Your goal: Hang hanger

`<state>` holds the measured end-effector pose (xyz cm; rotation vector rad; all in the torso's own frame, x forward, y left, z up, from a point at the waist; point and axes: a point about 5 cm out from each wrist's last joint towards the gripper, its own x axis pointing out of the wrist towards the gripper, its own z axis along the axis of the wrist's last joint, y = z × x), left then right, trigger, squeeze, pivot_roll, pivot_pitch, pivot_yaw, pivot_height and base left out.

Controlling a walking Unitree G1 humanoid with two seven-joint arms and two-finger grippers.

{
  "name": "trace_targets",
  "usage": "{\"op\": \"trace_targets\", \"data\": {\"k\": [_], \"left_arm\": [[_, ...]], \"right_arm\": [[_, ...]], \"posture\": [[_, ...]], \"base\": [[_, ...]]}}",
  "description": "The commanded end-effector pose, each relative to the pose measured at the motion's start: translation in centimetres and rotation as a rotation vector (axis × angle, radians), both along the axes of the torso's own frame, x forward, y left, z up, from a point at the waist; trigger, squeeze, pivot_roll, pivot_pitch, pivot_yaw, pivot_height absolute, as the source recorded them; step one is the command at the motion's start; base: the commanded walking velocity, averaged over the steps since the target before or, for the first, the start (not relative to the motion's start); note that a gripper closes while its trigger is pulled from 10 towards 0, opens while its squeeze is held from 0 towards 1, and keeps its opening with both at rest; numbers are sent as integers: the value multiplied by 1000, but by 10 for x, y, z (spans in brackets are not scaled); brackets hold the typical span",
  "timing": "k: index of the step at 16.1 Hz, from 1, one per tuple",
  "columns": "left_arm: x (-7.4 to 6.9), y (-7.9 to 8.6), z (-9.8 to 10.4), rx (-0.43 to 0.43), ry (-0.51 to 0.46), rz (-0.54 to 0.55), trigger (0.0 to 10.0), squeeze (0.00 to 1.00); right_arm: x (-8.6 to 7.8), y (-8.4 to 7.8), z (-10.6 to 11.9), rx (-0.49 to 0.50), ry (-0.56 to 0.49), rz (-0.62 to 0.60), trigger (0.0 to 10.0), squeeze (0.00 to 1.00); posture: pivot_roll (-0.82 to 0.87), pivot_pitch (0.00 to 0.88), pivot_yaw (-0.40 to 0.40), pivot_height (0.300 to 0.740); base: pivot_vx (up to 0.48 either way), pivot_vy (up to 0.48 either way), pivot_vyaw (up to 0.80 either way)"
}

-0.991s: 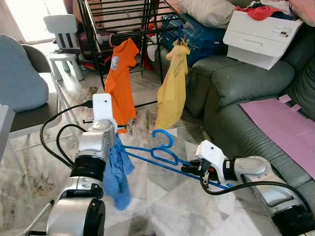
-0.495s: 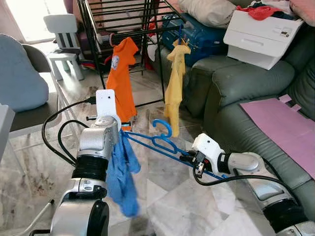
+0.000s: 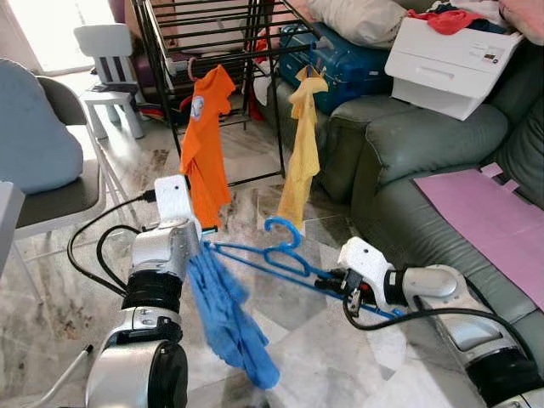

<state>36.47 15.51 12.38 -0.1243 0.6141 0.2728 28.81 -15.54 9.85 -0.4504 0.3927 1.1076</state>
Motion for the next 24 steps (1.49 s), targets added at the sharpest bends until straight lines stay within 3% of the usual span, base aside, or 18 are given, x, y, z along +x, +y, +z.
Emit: {"op": "trace_targets", "data": {"k": [1, 4, 8, 11, 15, 18, 19, 21, 22, 24], "left_arm": [[5, 3, 9, 1, -34, 25, 10000, 0], [6, 9, 7, -28, -22, 76, 10000, 0], [6, -1, 15, -47, -24, 47, 10000, 0], [5, -7, 21, -75, -18, 40, 10000, 0], [4, -12, 27, -99, -15, 30, 10000, 0], [2, -19, 44, -124, -45, 1, 10000, 0], [3, -17, 42, -97, -47, 0, 10000, 0], [5, 5, 16, 9, -46, 61, 10000, 0], [6, 18, 7, 1, -116, 84, 10000, 0], [3, 40, -3, -113, -249, 143, 10000, 0]], "right_arm": [[-3, 1, 3, -9, 4, 44, 10000, 0], [-2, -1, 5, -12, 2, 40, 10000, 0], [-1, 8, 2, 7, 5, 37, 10000, 0], [2, 6, -7, -5, 15, 6, 10000, 0], [15, 6, -6, -27, -47, -56, 10000, 0], [21, 7, -6, -16, -59, -74, 10000, 0], [21, 8, -6, -14, -58, -65, 10000, 0], [27, 1, -2, -35, -114, -107, 10000, 0], [30, -1, -2, -42, -145, -147, 10000, 0], [31, 1, -1, -48, -173, -137, 10000, 0]], "posture": [[-105, 0, 18, 740], [-106, 0, 21, 740], [-98, 0, 26, 740], [-91, 0, 27, 740], [-91, 0, 26, 740], [-78, 0, 17, 740], [-78, 0, 17, 740], [-85, 0, 18, 740], [-87, 0, 20, 740], [-94, 0, 27, 740]], "base": [[0, 0, 0], [0, 0, 0], [0, 0, 0], [0, 0, 0], [0, 0, 0], [0, 0, 0], [0, 0, 0], [0, 0, 0], [0, 0, 0], [0, 0, 0]]}}
